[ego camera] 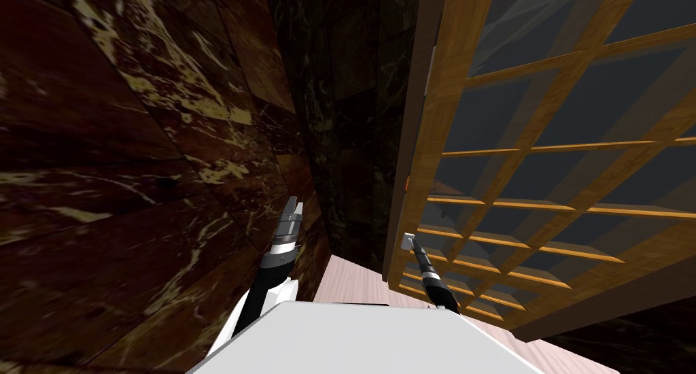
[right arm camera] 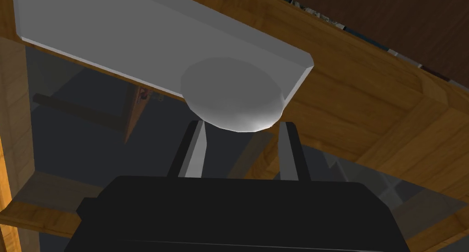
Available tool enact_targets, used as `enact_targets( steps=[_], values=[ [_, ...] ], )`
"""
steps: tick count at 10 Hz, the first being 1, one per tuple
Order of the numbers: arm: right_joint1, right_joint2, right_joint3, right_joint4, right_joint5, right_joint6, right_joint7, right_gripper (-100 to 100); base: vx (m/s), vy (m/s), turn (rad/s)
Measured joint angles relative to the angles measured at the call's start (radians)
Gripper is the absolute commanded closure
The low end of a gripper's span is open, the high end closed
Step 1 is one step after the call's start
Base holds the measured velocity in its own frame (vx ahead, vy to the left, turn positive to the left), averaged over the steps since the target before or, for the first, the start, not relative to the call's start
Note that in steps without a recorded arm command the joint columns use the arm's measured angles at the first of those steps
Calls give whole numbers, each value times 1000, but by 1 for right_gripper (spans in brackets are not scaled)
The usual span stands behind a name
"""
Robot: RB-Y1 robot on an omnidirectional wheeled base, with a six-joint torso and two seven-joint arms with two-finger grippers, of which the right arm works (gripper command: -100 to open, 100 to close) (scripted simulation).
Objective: Pull the door open
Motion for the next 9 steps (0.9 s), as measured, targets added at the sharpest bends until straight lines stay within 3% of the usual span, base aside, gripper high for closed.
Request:
enact_targets(
  steps=[3, 4, 5, 7, 8, 9],
  values=[
    [-15, -10, 7, 28, -30, -8, -57, 100, -30, -13, 59],
    [-6, -5, 10, 17, -36, -7, -75, 100, -32, -6, 48],
    [-24, -11, 13, 49, -49, -19, -99, 100, -34, -4, 32],
    [2, -9, 23, 3, -66, 5, -145, 100, -28, -9, 41],
    [-21, -16, 24, 44, -73, -10, -165, 100, -26, -9, 84],
    [-23, -21, 28, 53, -86, -16, -191, 100, -43, -19, 69]
  ],
)
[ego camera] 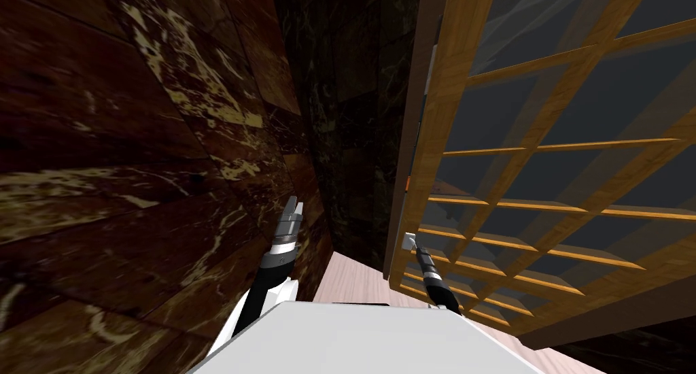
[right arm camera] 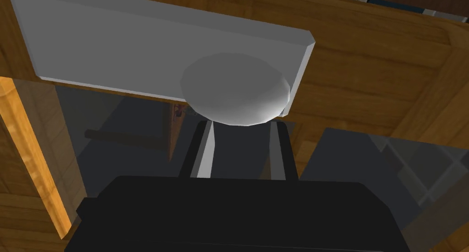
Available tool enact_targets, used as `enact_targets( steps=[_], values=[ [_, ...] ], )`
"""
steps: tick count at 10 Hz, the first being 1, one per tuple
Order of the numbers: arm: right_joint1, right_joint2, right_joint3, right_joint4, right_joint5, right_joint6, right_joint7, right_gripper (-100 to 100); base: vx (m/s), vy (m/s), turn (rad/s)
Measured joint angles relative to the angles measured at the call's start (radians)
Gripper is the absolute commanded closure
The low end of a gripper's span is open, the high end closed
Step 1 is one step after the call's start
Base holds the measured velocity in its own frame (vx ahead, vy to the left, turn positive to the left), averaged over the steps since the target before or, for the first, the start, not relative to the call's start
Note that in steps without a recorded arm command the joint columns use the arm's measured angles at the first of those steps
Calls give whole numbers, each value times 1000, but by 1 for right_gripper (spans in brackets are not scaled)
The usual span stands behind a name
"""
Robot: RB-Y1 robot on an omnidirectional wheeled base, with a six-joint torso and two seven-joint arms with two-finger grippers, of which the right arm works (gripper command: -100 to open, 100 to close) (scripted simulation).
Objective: Pull the door open
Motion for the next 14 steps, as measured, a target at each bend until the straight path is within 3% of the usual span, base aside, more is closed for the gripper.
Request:
enact_targets(
  steps=[2, 4, 8, 10, 12, 13, 14],
  values=[
    [-9, -5, 9, 18, -24, -7, -53, 100, -32, -6, 52],
    [22, 2, 18, -43, -42, 27, -98, 100, -19, -7, 13],
    [-1, -11, 32, 15, -79, -1, -182, 100, -36, -10, 64],
    [5, -11, 42, -9, -107, 22, -235, 100, -38, -15, 59],
    [-13, -15, 50, 28, -127, 6, -287, 100, -23, -11, 50],
    [2, -9, 53, 8, -133, 12, -303, -100, -24, -24, 0],
    [4, -12, 52, 3, -143, 13, -319, -100, -39, -9, 22]
  ],
)
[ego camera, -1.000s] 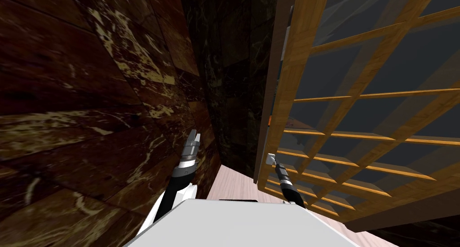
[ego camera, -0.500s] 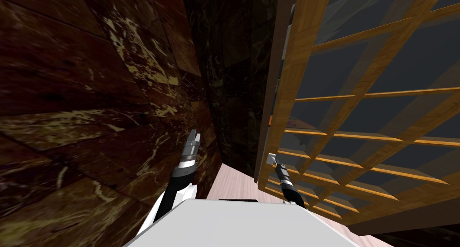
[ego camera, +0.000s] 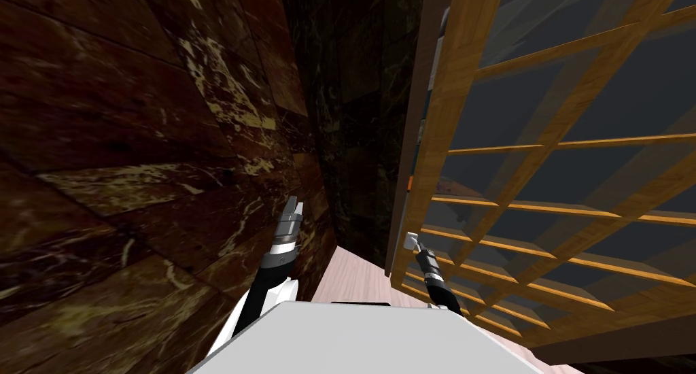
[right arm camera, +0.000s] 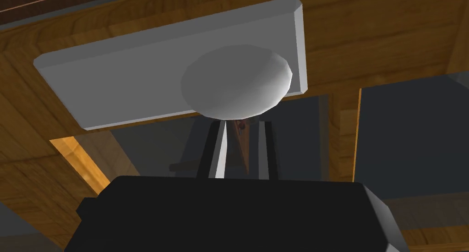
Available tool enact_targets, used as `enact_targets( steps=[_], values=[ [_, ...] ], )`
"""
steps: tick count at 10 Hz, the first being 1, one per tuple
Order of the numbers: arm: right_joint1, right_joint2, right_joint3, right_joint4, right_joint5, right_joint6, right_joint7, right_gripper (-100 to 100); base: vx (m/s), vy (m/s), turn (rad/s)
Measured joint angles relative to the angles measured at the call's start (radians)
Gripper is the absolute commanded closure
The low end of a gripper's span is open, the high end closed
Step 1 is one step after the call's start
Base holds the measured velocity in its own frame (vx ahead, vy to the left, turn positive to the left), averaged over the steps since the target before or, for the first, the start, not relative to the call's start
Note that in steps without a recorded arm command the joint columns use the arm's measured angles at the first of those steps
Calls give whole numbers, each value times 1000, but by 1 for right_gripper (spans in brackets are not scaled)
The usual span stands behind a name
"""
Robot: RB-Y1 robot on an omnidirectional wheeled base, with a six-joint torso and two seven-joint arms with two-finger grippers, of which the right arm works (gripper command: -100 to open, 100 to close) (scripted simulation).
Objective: Pull the door open
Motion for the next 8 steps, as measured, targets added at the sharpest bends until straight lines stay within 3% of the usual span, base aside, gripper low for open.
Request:
enact_targets(
  steps=[8],
  values=[
    [-12, 13, 34, 0, -79, 2, -193, -100, -51, 7, 49]
  ],
)
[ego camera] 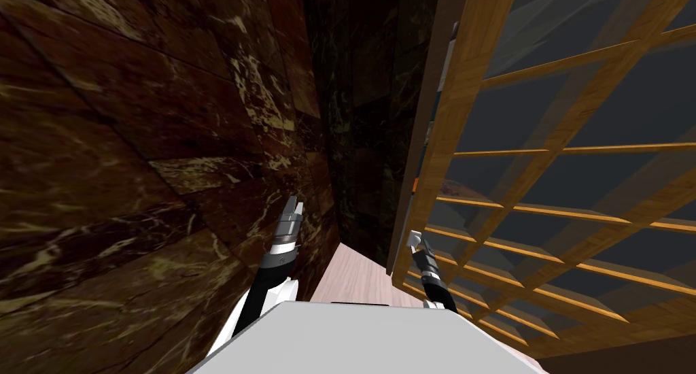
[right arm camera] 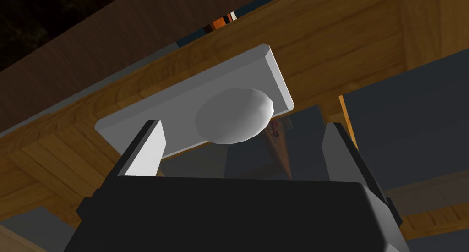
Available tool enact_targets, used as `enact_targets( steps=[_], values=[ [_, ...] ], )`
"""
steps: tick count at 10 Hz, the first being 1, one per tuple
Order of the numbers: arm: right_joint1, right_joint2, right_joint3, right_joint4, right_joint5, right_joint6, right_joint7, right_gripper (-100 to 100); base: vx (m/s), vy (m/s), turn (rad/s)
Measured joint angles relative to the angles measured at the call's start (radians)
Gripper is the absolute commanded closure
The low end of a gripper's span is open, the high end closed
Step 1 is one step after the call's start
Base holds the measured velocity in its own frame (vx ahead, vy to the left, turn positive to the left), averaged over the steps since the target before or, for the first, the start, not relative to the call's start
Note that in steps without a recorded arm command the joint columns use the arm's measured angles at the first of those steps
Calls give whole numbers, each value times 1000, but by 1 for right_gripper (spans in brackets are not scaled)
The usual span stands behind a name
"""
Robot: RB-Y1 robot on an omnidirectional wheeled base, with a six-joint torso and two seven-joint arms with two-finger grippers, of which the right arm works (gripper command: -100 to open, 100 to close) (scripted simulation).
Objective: Pull the door open
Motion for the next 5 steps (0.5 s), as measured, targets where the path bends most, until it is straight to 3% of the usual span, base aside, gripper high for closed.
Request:
enact_targets(
  steps=[5],
  values=[
    [-5, 6, 19, -3, -52, 2, -127, -100, -50, -5, 40]
  ],
)
